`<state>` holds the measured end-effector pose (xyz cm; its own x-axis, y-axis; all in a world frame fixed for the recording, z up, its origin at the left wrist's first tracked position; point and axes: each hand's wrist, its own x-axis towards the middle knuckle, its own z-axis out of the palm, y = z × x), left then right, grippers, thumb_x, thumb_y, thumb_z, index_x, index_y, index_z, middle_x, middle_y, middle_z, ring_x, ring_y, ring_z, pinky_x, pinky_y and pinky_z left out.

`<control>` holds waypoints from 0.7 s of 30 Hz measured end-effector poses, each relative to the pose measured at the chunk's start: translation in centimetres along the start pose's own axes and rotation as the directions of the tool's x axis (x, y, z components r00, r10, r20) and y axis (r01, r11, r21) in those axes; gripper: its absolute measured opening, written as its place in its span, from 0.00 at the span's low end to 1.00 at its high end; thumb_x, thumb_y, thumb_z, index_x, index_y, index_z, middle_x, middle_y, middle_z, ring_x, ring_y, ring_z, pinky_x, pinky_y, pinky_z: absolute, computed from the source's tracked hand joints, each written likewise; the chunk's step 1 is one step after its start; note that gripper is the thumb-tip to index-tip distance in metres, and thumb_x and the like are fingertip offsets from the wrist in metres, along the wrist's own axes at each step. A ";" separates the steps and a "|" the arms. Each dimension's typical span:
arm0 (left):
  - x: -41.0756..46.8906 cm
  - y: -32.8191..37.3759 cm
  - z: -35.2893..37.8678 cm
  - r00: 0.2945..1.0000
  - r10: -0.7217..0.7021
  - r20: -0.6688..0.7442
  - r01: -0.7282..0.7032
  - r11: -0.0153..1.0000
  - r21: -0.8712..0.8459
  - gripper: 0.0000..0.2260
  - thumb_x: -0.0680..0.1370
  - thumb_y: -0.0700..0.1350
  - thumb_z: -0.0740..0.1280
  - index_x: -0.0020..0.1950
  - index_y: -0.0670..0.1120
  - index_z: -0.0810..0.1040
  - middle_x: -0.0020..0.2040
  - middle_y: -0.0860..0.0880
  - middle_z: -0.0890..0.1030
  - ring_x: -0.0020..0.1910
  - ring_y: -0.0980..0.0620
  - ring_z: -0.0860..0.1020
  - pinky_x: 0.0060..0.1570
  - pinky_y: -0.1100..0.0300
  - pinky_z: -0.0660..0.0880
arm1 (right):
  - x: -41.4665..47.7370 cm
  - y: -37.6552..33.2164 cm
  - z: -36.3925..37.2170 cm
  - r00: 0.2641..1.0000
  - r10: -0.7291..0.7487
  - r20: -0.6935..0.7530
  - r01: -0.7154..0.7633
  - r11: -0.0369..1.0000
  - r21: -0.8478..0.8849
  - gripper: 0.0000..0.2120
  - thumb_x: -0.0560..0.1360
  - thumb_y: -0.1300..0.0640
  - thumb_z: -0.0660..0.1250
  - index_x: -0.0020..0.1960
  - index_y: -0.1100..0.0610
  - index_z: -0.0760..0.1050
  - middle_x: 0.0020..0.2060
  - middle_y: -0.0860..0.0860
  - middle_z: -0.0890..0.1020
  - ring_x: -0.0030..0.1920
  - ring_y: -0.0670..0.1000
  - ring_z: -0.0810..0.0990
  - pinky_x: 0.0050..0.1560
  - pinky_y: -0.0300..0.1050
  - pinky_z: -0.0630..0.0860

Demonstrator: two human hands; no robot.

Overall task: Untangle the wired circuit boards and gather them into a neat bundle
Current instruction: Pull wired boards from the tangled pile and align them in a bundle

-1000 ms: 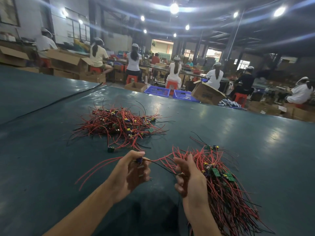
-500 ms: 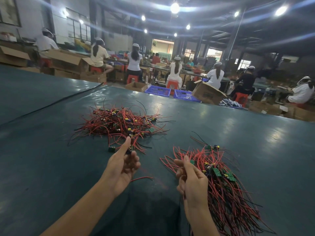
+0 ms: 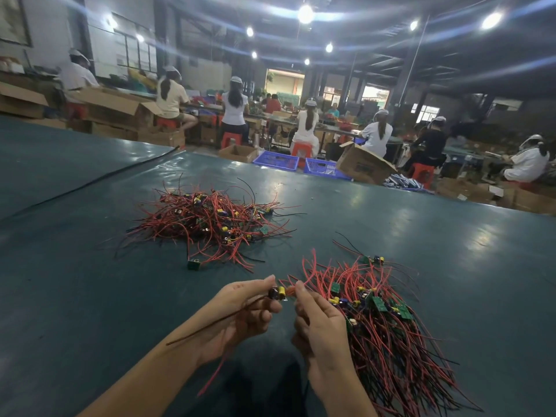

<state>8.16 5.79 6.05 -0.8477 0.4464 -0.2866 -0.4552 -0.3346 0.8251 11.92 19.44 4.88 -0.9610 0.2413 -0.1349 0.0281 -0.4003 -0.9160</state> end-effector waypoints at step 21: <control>-0.6 -1.9 1.1 0.876 0.483 -0.003 -0.471 0.856 0.211 0.10 0.62 0.46 0.75 0.41 0.45 0.86 0.36 0.45 0.83 0.32 0.54 0.79 0.36 0.66 0.76 | 1.0 -0.9 -1.2 0.957 0.026 -0.290 0.037 0.977 0.210 0.04 0.74 0.58 0.72 0.41 0.57 0.80 0.23 0.46 0.70 0.20 0.43 0.62 0.20 0.35 0.61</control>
<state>9.78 7.03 5.20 -0.9630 0.2265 0.1459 0.0672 -0.3222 0.9443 11.21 21.09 5.17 -0.8388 0.4773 -0.2621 -0.0662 -0.5673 -0.8209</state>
